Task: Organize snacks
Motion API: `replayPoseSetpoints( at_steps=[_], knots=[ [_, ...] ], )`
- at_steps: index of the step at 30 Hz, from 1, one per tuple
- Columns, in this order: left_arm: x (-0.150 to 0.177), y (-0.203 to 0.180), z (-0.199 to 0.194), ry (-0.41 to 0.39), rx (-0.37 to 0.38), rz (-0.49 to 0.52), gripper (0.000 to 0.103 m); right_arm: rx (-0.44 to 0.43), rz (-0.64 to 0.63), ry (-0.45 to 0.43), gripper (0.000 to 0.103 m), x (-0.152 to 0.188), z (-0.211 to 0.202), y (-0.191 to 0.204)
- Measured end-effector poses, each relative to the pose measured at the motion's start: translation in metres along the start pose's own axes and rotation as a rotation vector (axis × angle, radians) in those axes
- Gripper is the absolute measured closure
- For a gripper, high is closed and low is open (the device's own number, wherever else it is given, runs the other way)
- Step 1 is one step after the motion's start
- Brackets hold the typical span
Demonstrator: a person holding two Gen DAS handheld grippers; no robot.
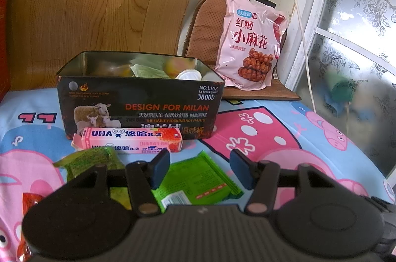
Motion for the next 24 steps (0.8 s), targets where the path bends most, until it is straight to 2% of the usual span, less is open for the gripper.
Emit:
replayPoseSetpoints(
  at_steps=[24],
  knots=[
    [-0.0005,0.0009,0.0005,0.004,0.006,-0.001,0.048,0.006,-0.009,0.004,0.027,-0.0002,0.0011,0.0008]
  ],
)
Point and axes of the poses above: each gripper's, at about its wrist camera, not at the fingertips, and z roughly the way its jaws point, y to its left, x to its underside, the point moved 2 cm from there along z, roughly the way its jaws point, and after that the axes turned 12 degrees about y, right-handed, at the moved point
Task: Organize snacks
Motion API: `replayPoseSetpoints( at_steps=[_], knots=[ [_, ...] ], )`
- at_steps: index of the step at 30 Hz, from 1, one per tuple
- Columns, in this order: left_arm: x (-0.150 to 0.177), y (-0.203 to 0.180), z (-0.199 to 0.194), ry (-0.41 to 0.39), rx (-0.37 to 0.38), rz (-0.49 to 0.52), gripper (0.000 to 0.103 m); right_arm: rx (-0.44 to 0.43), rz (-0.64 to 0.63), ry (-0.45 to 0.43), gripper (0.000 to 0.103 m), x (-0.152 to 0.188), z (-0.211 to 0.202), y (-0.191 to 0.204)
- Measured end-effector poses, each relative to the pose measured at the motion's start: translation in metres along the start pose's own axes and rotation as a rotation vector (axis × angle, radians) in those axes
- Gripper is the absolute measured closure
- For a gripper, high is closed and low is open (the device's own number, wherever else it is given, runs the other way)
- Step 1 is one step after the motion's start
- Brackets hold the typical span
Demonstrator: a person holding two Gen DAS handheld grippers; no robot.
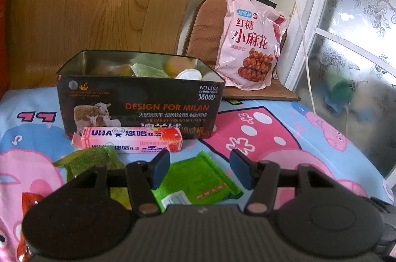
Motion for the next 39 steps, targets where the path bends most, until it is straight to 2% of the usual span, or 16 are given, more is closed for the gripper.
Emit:
replayPoseSetpoints(
  at_steps=[14,35,37,39],
  knots=[
    [-0.001,0.001,0.002,0.008,0.003,-0.002,0.048,-0.029,-0.070,-0.006,0.029,-0.001,0.000,0.011],
    [0.000,0.002,0.005,0.014,-0.003,-0.006,0.048,-0.087,-0.044,-0.006,0.029,-0.005,0.004,0.016],
    [0.001,0.000,0.009,0.018,-0.008,-0.002,0.048,-0.100,-0.050,-0.016,0.029,-0.011,0.008,0.017],
    [0.002,-0.004,0.013,0.020,-0.010,0.009,0.048,-0.075,-0.077,-0.054,0.029,-0.020,0.012,0.021]
  ],
)
Point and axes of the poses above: each gripper's, at about its wrist camera, not at the fingertips, and z roughly the way its jaws point, y to its left, x to its underside, the point moved 2 cm from there along z, roughly the way its jaws point, and after that the axes turned 12 degrees about y, right-handed, at the moved point
